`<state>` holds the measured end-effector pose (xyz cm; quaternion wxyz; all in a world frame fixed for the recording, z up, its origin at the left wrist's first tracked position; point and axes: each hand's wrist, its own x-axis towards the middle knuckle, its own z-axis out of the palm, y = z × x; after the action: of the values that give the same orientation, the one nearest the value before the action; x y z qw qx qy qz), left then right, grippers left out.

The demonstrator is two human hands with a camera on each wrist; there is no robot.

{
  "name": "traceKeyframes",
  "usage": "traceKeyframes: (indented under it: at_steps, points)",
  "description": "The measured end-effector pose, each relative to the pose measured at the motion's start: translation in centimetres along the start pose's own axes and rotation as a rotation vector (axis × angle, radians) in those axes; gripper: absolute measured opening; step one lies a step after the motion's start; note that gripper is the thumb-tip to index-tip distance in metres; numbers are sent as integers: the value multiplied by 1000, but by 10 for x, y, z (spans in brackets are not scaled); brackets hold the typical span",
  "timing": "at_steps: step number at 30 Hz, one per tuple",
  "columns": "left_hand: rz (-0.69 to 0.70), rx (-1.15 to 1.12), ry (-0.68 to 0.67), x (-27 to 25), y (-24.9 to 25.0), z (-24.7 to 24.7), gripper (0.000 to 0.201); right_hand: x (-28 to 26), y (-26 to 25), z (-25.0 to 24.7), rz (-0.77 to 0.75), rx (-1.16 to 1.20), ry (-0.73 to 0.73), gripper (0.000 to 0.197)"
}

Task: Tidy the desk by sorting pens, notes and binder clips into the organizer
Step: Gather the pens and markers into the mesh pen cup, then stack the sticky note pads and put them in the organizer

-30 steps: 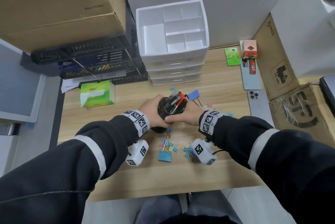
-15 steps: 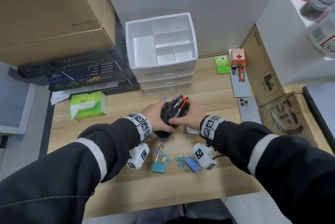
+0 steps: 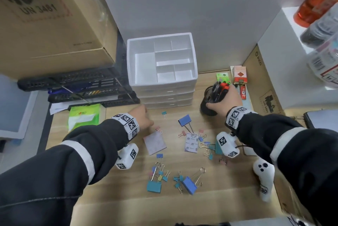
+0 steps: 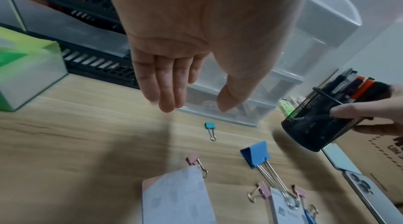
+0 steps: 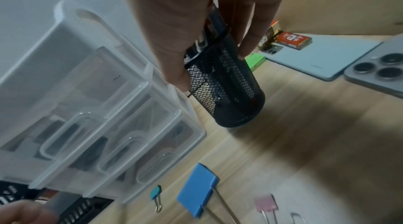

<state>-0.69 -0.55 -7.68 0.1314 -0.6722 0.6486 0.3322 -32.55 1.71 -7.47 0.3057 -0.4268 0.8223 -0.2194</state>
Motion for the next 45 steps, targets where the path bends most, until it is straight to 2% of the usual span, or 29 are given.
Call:
traceKeyframes:
  at_steps: [7,12,16,23,28,29,31,36,37,41,45]
  points:
    - [-61,-235,125,9,-4,-11,76,48,-17,24,-31,-67,1,87]
    - [-77,-351,198,21,-5,-15,49,76,-28,39,-61,-62,-12,84]
    - [-88,-361,230,27,-6,-14,44,89,-31,49,-64,56,-11,82]
    - [-106,-368,212,38,-13,-12,51,96,-29,53,-16,127,-26,76]
    - [-116,-370,192,39,-12,-15,40,95,-22,60,50,58,-65,97]
    - [-116,-359,186,39,-11,-15,40,94,-19,61,71,48,-68,97]
    - [-120,-340,170,36,-9,-15,46,87,-13,59,106,-16,-88,82]
    - [-102,-223,90,17,-14,-2,70,38,6,56,-10,-256,-319,21]
    - [-81,-178,57,13,-16,3,74,27,11,59,-62,-288,-378,14]
    - [-13,71,-127,7,-23,26,74,-13,25,70,-239,-490,-661,21]
    - [30,124,-172,3,-25,47,75,-37,41,88,-353,-607,-713,38]
